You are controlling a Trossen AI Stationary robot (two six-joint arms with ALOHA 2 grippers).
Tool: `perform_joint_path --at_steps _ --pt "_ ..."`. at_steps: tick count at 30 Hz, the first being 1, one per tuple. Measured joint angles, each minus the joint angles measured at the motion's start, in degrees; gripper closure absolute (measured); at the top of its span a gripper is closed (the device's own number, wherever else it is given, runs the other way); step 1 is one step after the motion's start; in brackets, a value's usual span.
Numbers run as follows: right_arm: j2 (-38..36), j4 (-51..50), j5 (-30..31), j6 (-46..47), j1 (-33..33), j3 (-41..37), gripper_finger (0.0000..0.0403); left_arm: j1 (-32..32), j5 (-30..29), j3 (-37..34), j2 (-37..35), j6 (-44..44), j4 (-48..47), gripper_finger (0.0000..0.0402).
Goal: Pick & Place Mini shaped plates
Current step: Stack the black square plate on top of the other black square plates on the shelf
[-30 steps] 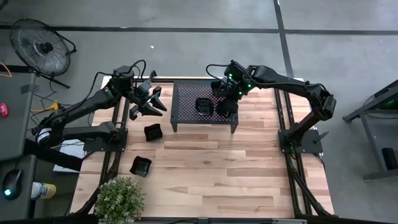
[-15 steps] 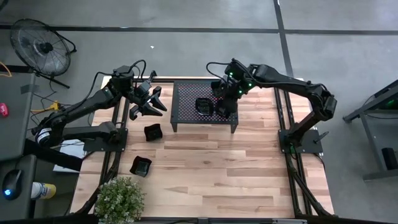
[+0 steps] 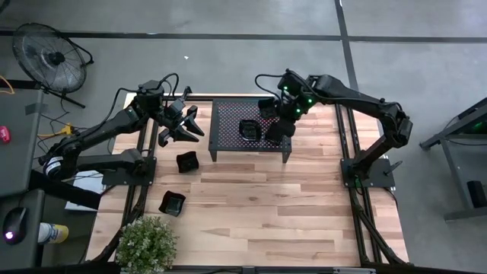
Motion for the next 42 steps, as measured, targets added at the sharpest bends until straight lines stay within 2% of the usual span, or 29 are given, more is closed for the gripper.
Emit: perform_joint_path --at_steps 23,30,38,42 --pt "-0.1 2.4 -0.4 0.8 -0.8 0.0 0.0403 0.0 0.0 0.0 0.0 -0.2 0.0 0.0259" --pt "-0.1 2.4 -3.2 1.2 -0.7 0.0 0.0403 0.0 0.5 0.0 0.0 -0.4 0.0 0.0259" --pt "-0.1 0.7 -3.1 3.4 2.1 0.0 0.0403 0.0 0.5 0.0 0.0 -0.4 0.0 0.0259" --pt "0.6 0.5 0.5 4.2 4.7 0.0 0.0403 0.0 0.5 0.0 0.0 -0.4 0.0 0.0259"
